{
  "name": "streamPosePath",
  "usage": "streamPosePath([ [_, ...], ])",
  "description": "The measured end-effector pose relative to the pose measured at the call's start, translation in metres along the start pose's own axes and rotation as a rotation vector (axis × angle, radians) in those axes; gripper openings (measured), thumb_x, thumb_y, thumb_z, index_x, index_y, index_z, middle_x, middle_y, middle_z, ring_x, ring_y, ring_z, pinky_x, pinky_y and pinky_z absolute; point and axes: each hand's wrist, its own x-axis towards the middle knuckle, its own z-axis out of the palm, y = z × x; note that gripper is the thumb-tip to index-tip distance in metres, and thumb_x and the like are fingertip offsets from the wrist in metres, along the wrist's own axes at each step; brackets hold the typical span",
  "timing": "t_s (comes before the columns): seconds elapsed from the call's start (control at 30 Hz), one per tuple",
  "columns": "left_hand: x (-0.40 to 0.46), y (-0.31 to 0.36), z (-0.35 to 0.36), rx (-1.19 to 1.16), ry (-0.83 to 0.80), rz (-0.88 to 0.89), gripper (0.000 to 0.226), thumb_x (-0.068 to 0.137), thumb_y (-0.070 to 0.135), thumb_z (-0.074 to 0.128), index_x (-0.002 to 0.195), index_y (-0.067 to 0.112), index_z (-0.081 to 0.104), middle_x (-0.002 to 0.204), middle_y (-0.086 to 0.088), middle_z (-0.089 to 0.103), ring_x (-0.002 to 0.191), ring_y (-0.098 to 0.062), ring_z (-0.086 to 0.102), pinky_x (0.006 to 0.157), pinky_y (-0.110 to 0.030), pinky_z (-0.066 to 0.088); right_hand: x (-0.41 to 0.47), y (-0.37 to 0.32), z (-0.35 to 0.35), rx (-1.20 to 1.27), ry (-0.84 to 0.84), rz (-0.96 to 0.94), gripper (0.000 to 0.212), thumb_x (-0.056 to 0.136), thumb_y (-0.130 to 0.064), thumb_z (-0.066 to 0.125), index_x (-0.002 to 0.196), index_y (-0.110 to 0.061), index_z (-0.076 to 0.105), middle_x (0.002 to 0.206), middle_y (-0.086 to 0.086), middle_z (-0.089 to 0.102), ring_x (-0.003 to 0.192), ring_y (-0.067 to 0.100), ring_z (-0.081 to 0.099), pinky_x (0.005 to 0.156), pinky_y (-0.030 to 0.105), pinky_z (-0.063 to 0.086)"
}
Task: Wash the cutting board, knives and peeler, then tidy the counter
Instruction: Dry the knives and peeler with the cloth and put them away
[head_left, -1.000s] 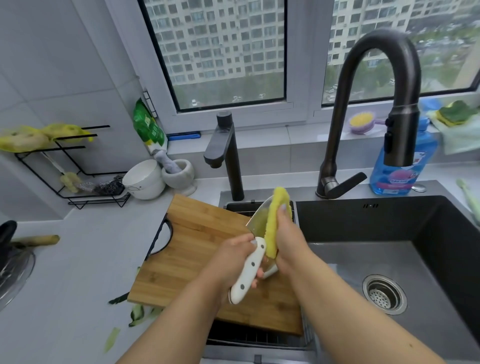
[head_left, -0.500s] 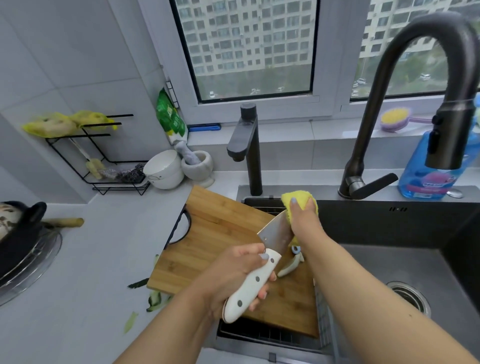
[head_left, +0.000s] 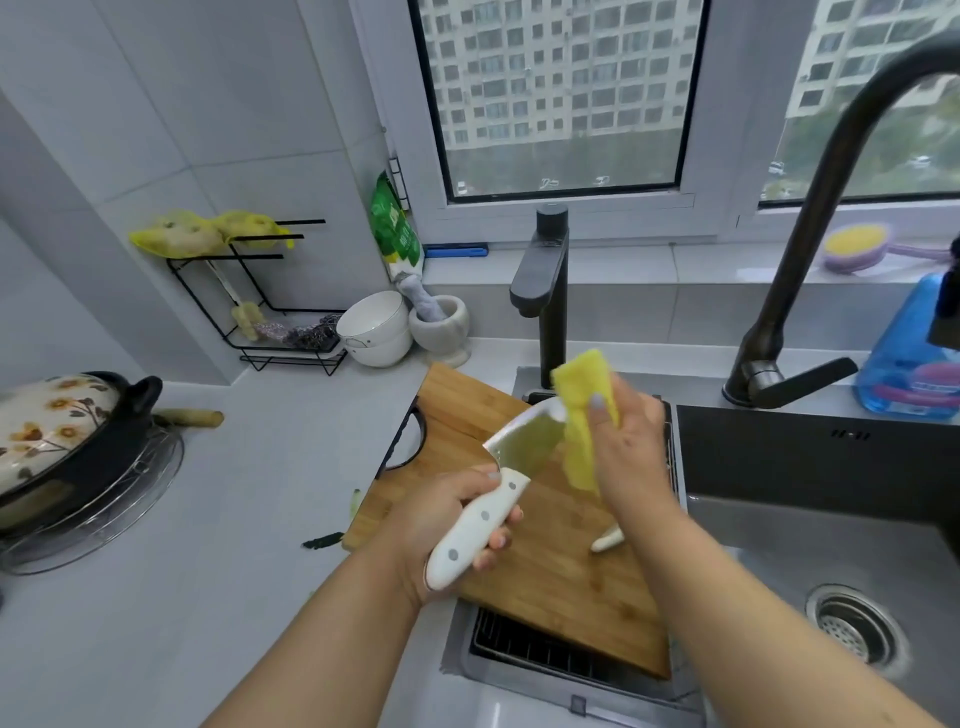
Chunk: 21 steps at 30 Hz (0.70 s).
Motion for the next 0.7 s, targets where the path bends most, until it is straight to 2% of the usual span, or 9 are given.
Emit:
streamPosePath([
  [0.1, 0.003, 0.006, 0.002, -0.053, -0.014, -0.053, 0.012, 0.098, 0.017, 0.043, 0.101, 0.008, 0.051, 0.068, -0.012, 0.056, 0.043, -0.016, 0.047, 0.03, -0.016, 0.033, -0.017, -0.009, 0.011, -0.121, -0.186, -0.183, 0.034, 0.096, -0.042, 0.046, 0.126, -0.034, 0.058, 0.112, -0.005, 0.033, 0.103, 0.011, 0.043, 0.09, 0.025, 0.036],
  [0.17, 0.004, 0.009, 0.002, -0.081, -0.043, -0.091, 0.016, 0.097, 0.019, 0.044, 0.097, 0.005, 0.053, 0.07, -0.012, 0.056, 0.044, -0.015, 0.049, 0.028, -0.016, 0.035, -0.022, -0.007, 0.017, -0.195, -0.259, -0.239, 0.035, 0.095, -0.045, 0.046, 0.124, -0.032, 0.061, 0.11, -0.007, 0.034, 0.107, 0.011, 0.041, 0.093, 0.027, 0.036],
  [0.3, 0.001, 0.012, 0.003, -0.124, -0.068, -0.11, 0.02, 0.092, 0.016, 0.047, 0.084, 0.001, 0.057, 0.07, -0.012, 0.055, 0.044, -0.014, 0.049, 0.028, -0.017, 0.036, -0.021, 0.0, 0.02, -0.254, -0.305, -0.237, 0.035, 0.096, -0.043, 0.047, 0.118, -0.024, 0.066, 0.105, -0.007, 0.036, 0.106, 0.012, 0.039, 0.093, 0.029, 0.036],
  [0.4, -0.003, 0.01, -0.002, -0.187, -0.072, -0.091, 0.013, 0.091, 0.014, 0.047, 0.091, 0.003, 0.054, 0.071, -0.012, 0.055, 0.044, -0.013, 0.049, 0.028, -0.017, 0.036, -0.016, 0.009, 0.019, -0.299, -0.282, -0.261, 0.032, 0.096, -0.04, 0.049, 0.113, -0.02, 0.068, 0.104, -0.006, 0.039, 0.103, 0.013, 0.04, 0.088, 0.028, 0.036],
  [0.47, -0.006, 0.009, -0.008, -0.232, -0.053, -0.087, 0.014, 0.095, 0.015, 0.044, 0.097, 0.004, 0.052, 0.072, -0.012, 0.054, 0.044, -0.013, 0.049, 0.027, -0.017, 0.036, -0.011, 0.017, 0.018, -0.312, -0.228, -0.196, 0.032, 0.096, -0.038, 0.05, 0.112, -0.018, 0.068, 0.106, -0.004, 0.04, 0.104, 0.015, 0.042, 0.09, 0.03, 0.037],
  [0.53, -0.009, 0.009, -0.015, -0.258, -0.036, -0.074, 0.013, 0.094, 0.016, 0.045, 0.1, 0.005, 0.05, 0.073, -0.012, 0.054, 0.044, -0.013, 0.049, 0.028, -0.017, 0.036, -0.004, 0.023, 0.017, -0.301, -0.17, -0.053, 0.029, 0.098, -0.039, 0.047, 0.104, -0.019, 0.068, 0.107, -0.001, 0.042, 0.104, 0.019, 0.046, 0.091, 0.033, 0.04],
  [0.63, -0.013, 0.01, -0.026, -0.266, -0.004, -0.048, 0.026, 0.084, 0.017, 0.054, 0.108, 0.007, 0.052, 0.076, -0.012, 0.058, 0.046, -0.014, 0.054, 0.029, -0.018, 0.04, 0.006, 0.031, 0.019, -0.28, -0.154, 0.03, 0.029, 0.099, -0.038, 0.042, 0.075, -0.029, 0.055, 0.099, 0.005, 0.047, 0.091, 0.025, 0.051, 0.077, 0.033, 0.041],
  [0.67, -0.012, 0.01, -0.028, -0.255, 0.022, -0.038, 0.031, 0.083, 0.019, 0.056, 0.111, 0.005, 0.054, 0.077, -0.012, 0.061, 0.047, -0.014, 0.057, 0.031, -0.019, 0.042, 0.008, 0.033, 0.022, -0.269, -0.173, 0.045, 0.03, 0.098, -0.038, 0.042, 0.073, -0.032, 0.055, 0.097, 0.006, 0.05, 0.089, 0.025, 0.052, 0.073, 0.032, 0.04],
  [0.7, -0.011, 0.009, -0.031, -0.244, 0.048, -0.027, 0.033, 0.086, 0.021, 0.056, 0.114, 0.004, 0.055, 0.078, -0.012, 0.064, 0.049, -0.014, 0.059, 0.033, -0.018, 0.044, 0.008, 0.033, 0.024, -0.285, -0.201, 0.063, 0.026, 0.098, -0.039, 0.042, 0.08, -0.034, 0.061, 0.099, 0.006, 0.054, 0.093, 0.025, 0.053, 0.074, 0.032, 0.042],
])
